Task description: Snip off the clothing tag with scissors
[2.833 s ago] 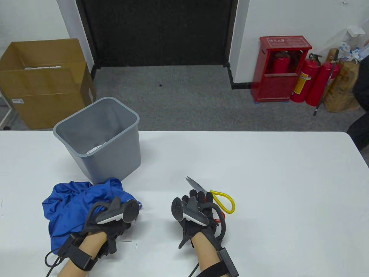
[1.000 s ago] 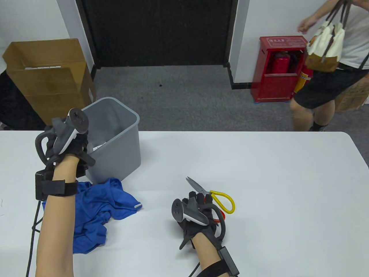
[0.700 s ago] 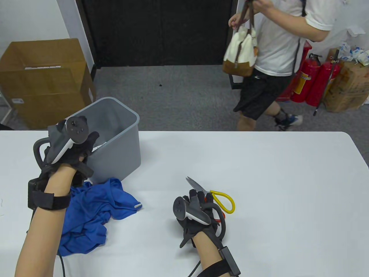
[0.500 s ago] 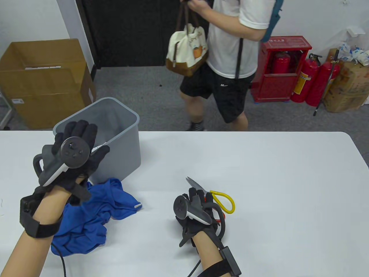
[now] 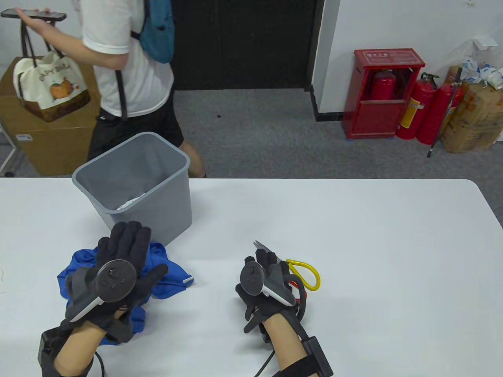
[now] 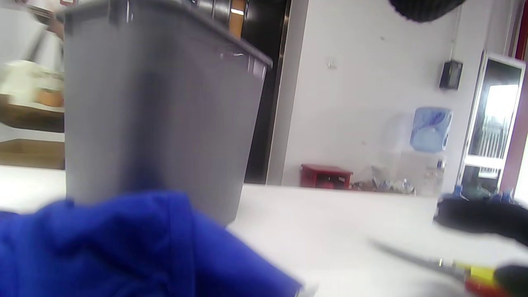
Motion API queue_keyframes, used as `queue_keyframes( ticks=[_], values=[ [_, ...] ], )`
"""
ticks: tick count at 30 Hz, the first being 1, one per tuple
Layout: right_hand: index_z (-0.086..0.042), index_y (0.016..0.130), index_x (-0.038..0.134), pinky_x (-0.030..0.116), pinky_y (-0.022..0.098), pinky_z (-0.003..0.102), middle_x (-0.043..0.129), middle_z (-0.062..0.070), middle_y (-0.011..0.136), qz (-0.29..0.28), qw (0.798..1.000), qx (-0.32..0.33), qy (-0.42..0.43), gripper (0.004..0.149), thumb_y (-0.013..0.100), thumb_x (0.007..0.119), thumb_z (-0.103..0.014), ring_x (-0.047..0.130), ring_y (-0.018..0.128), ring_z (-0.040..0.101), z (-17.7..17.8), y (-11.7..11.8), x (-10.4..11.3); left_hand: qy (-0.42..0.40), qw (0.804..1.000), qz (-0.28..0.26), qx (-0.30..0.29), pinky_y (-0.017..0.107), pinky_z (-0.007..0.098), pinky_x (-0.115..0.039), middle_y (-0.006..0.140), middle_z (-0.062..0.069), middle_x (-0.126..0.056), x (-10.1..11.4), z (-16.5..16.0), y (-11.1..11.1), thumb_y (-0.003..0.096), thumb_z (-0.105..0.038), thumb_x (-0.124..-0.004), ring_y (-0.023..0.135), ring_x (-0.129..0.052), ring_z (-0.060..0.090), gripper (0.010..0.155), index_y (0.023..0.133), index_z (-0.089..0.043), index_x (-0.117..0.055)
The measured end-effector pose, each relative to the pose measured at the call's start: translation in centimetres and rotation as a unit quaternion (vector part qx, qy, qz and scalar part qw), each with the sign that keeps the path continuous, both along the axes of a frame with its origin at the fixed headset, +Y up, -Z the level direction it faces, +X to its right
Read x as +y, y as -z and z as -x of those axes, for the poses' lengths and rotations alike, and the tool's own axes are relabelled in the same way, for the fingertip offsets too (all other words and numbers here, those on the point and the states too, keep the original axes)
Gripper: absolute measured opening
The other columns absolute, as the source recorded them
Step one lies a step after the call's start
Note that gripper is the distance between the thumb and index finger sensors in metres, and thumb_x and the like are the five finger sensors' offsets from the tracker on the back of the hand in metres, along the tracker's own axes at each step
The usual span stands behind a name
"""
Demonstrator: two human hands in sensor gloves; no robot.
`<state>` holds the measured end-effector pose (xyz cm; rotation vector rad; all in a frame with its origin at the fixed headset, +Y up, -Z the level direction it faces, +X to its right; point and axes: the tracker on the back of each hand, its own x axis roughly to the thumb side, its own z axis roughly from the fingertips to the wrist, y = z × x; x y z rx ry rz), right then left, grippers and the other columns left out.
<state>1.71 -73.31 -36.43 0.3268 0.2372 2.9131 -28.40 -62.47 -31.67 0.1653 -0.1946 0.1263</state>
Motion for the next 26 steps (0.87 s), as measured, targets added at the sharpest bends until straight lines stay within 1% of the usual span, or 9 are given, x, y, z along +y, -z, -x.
queue_keyframes(
  ticks=[3,5,9,11,13,15,17,19,26],
  values=[
    [-0.017,0.104,0.014,0.026,0.067,0.068,0.013,0.019,0.111,-0.011,1.000,0.006,-0.018,0.083,0.046,0.060,-0.055,0.019,0.101,0.048,0.6,-0.1,0.1,0.018,1.000,0.023,-0.008,0.081,0.060,-0.019,0.128,0.001,-0.008,-3.3,0.0,0.6,0.0518,-0.073,-0.060,0.117,-0.002,0.034,0.091,0.120,-0.027,-0.019],
    [-0.017,0.104,0.014,0.026,0.067,0.068,0.012,0.019,0.111,-0.017,0.999,0.009,-0.028,0.083,0.046,0.059,-0.055,0.018,0.101,0.048,1.0,-0.3,0.3,0.020,0.999,0.040,-0.005,0.079,0.060,-0.016,0.126,0.001,-0.001,-5.2,0.2,0.9,0.0518,-0.074,-0.057,0.114,0.004,0.034,0.093,0.119,-0.027,-0.014],
    [-0.019,0.105,0.016,0.024,0.067,0.069,0.011,0.019,0.111,-0.043,0.997,0.015,-0.066,0.082,0.045,0.059,-0.056,0.016,0.101,0.048,1.7,-0.7,0.8,0.016,0.995,0.098,0.003,0.077,0.063,-0.013,0.125,0.003,0.003,-8.6,0.8,1.5,0.0517,-0.076,-0.045,0.113,0.008,0.036,0.092,0.119,-0.026,-0.008],
    [-0.021,0.105,0.016,0.022,0.067,0.069,0.009,0.018,0.112,-0.062,0.993,0.017,-0.102,0.082,0.044,0.056,-0.059,0.015,0.102,0.047,2.0,-0.9,1.0,0.026,0.994,0.108,0.008,0.077,0.064,-0.013,0.126,0.003,0.003,-9.6,1.0,1.5,0.0510,-0.077,-0.041,0.114,0.008,0.036,0.091,0.119,-0.026,-0.008],
    [-0.023,0.106,0.015,0.019,0.067,0.070,0.007,0.017,0.113,-0.057,0.992,0.019,-0.111,0.080,0.045,0.049,-0.061,0.012,0.103,0.046,2.2,-1.1,1.0,0.034,0.992,0.120,0.008,0.076,0.064,-0.013,0.126,0.003,0.003,-10.3,1.1,1.3,0.0507,-0.077,-0.039,0.114,0.008,0.036,0.092,0.119,-0.025,-0.007],
    [-0.022,0.106,0.014,0.018,0.066,0.071,0.006,0.017,0.113,-0.043,0.994,0.025,-0.093,0.079,0.045,0.045,-0.061,0.011,0.103,0.045,2.4,-1.2,1.0,0.036,0.991,0.129,0.008,0.076,0.065,-0.013,0.126,0.003,0.003,-10.9,1.2,1.2,0.0505,-0.078,-0.039,0.114,0.007,0.036,0.092,0.119,-0.026,-0.007],
    [-0.022,0.106,0.013,0.017,0.064,0.073,0.005,0.017,0.112,-0.035,0.997,0.024,-0.072,0.079,0.045,0.045,-0.061,0.010,0.103,0.046,2.7,-1.4,1.0,0.032,0.990,0.135,0.011,0.076,0.065,-0.013,0.126,0.003,0.003,-11.4,1.3,1.1,0.0504,-0.078,-0.039,0.114,0.007,0.036,0.092,0.119,-0.025,-0.007],
    [-0.022,0.106,0.013,0.018,0.063,0.075,0.004,0.017,0.112,-0.035,0.996,0.026,-0.073,0.080,0.046,0.046,-0.063,0.010,0.103,0.046,2.9,-1.5,1.1,0.028,0.990,0.140,0.014,0.076,0.065,-0.013,0.126,0.003,0.003,-11.9,1.4,1.1,0.0504,-0.078,-0.039,0.115,0.007,0.036,0.092,0.119,-0.025,-0.007],
    [-0.021,0.106,0.014,0.020,0.064,0.074,0.005,0.018,0.112,-0.023,0.998,0.028,-0.061,0.083,0.045,0.049,-0.065,0.011,0.103,0.047,3.1,-1.5,0.9,0.035,0.988,0.149,0.018,0.076,0.065,-0.012,0.126,0.003,0.002,-12.6,1.3,1.2,0.0504,-0.078,-0.039,0.115,0.005,0.036,0.092,0.119,-0.026,-0.007]
  ],
)
